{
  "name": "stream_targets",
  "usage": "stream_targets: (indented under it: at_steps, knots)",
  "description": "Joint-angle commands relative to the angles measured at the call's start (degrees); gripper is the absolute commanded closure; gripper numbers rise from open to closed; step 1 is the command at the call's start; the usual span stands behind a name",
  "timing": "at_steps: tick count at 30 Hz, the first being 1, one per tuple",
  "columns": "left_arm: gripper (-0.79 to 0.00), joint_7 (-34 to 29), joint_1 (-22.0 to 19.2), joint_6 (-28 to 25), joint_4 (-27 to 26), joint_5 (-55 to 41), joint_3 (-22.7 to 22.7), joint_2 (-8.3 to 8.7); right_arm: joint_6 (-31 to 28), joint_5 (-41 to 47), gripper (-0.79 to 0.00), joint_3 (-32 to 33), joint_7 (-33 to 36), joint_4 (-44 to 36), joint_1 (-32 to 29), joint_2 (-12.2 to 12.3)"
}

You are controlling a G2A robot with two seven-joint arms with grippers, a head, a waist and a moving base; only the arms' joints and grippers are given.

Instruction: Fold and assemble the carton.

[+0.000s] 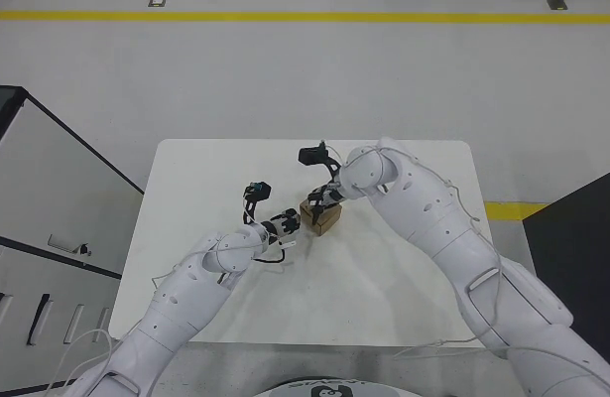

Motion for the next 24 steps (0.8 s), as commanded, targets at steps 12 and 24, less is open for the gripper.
stream_targets:
  at_steps: [12, 24]
  knots:
    - [0.0, 0.0, 0.0, 0.0, 0.0, 0.0, 0.0, 0.0, -0.17, 0.58, 0.0, -1.92, -0.65, 4.09, 1.11, -1.42]
    - [0.0, 0.0, 0.0, 0.0, 0.0, 0.0, 0.0, 0.0, -0.4, 0.87, 0.0, -0.57, -0.8, 2.8, 1.72, -1.28]
